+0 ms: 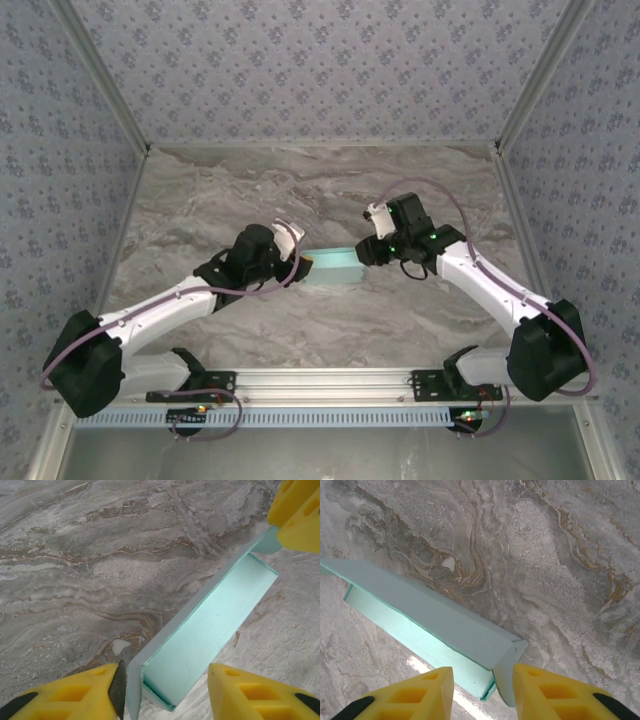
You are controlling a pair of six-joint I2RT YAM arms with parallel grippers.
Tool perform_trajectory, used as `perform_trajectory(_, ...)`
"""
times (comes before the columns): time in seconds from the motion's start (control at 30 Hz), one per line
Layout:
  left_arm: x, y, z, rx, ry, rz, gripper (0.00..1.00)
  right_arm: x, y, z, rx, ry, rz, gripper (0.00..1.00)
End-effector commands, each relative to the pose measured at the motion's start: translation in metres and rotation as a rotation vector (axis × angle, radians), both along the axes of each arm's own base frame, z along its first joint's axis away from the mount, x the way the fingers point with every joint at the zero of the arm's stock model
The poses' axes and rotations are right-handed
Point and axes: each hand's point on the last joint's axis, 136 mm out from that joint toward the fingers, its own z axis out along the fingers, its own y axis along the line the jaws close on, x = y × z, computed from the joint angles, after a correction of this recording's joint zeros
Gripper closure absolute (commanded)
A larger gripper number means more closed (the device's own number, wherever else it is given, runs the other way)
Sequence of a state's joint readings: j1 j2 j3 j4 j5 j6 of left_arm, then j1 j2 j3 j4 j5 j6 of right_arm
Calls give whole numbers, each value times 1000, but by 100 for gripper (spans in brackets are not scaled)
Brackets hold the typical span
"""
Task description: Fold the paper box
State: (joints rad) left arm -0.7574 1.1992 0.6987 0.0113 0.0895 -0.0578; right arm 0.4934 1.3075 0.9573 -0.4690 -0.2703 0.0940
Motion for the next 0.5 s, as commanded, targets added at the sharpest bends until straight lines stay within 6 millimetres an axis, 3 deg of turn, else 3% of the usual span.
perform_trajectory(0.0,-1,-6,12,6,-22,-14,57,-2,0,2,6,46,-22,64)
perform_trajectory(0.47,8,3,-7,147,-30,34,61,-1,-7,-10,-62,41,-40,67)
